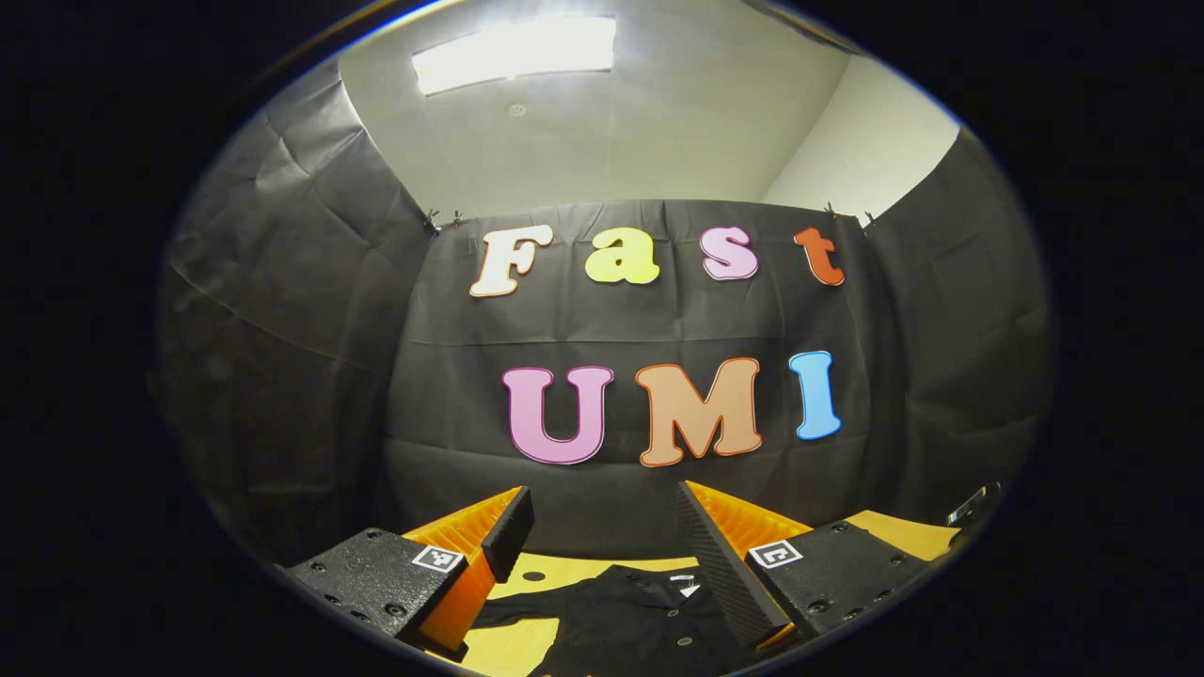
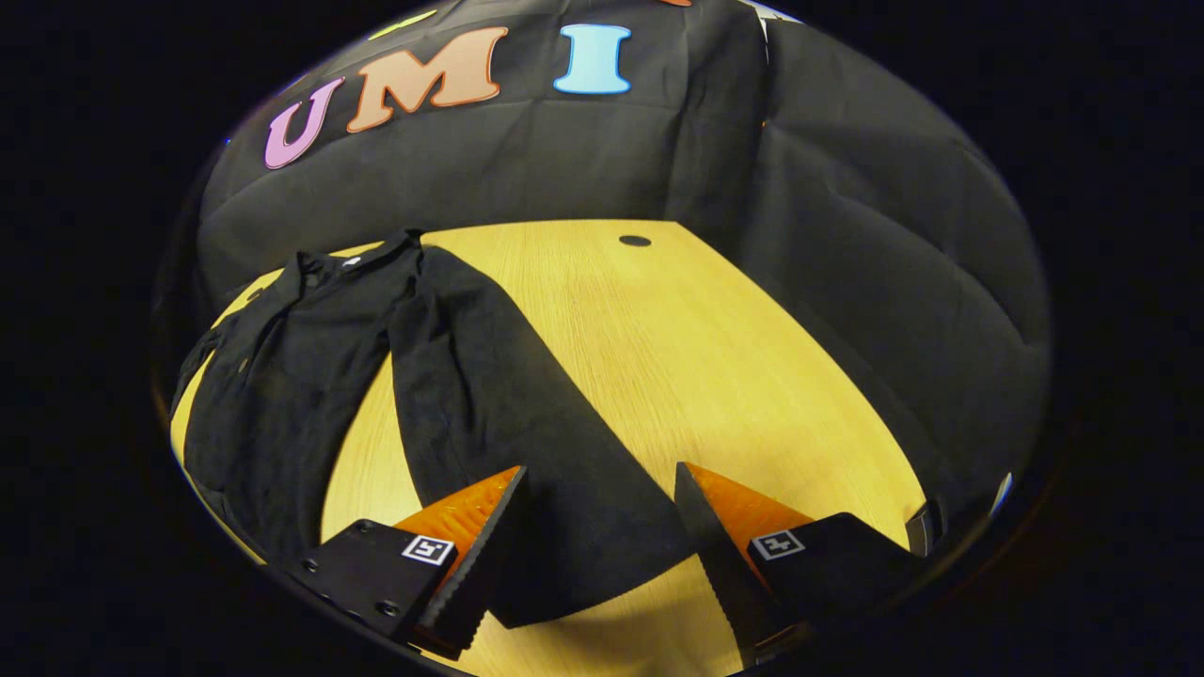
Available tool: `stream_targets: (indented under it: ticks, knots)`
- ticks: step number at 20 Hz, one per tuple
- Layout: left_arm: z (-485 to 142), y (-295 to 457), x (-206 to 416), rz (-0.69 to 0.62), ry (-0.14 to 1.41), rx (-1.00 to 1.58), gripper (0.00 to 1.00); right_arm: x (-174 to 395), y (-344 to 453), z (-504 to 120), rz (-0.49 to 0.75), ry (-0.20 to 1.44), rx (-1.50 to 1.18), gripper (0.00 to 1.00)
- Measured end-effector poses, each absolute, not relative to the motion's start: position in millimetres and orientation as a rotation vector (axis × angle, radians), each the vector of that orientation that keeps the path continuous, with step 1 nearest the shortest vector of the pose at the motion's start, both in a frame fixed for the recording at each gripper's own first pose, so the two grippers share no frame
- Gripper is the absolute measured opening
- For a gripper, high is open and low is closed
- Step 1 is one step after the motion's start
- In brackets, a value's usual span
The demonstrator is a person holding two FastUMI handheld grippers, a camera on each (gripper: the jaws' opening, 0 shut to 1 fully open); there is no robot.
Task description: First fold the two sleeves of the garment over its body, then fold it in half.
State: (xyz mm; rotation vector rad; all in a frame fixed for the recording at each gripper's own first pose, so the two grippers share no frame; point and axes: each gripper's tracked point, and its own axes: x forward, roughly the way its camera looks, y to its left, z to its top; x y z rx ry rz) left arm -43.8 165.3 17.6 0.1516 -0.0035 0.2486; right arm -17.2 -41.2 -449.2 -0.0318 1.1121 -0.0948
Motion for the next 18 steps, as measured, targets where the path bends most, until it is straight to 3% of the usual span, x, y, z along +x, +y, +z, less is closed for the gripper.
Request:
stream_targets:
  ticks: [8,11,14,15,16,18]
  knots:
    - [17.6,159.2,-42.2,0.245,-0.001,0.153,0.96,-23.2,-42.2,-456.5,-0.071,1.174,0.045,1.0]
    - [16.4,155.7,-41.7,0.236,-0.002,0.148,0.94,-26.1,-34.1,-457.9,-0.024,1.154,0.019,0.92]
    - [16.6,154.5,-42.2,0.233,-0.001,0.152,0.96,-24.6,-15.5,-458.8,0.044,1.135,-0.007,0.41]
    - [17.5,155.0,-41.8,0.234,-0.002,0.151,0.96,-29.4,-14.9,-458.7,0.044,1.134,-0.027,0.32]
    - [17.4,156.6,-41.5,0.236,-0.002,0.151,0.97,-27.5,-14.6,-457.7,0.044,1.127,-0.041,0.12]
    - [17.1,158.5,-43.5,0.241,-0.001,0.151,0.97,-29.4,-12.3,-456.6,0.043,1.146,-0.004,0.03]
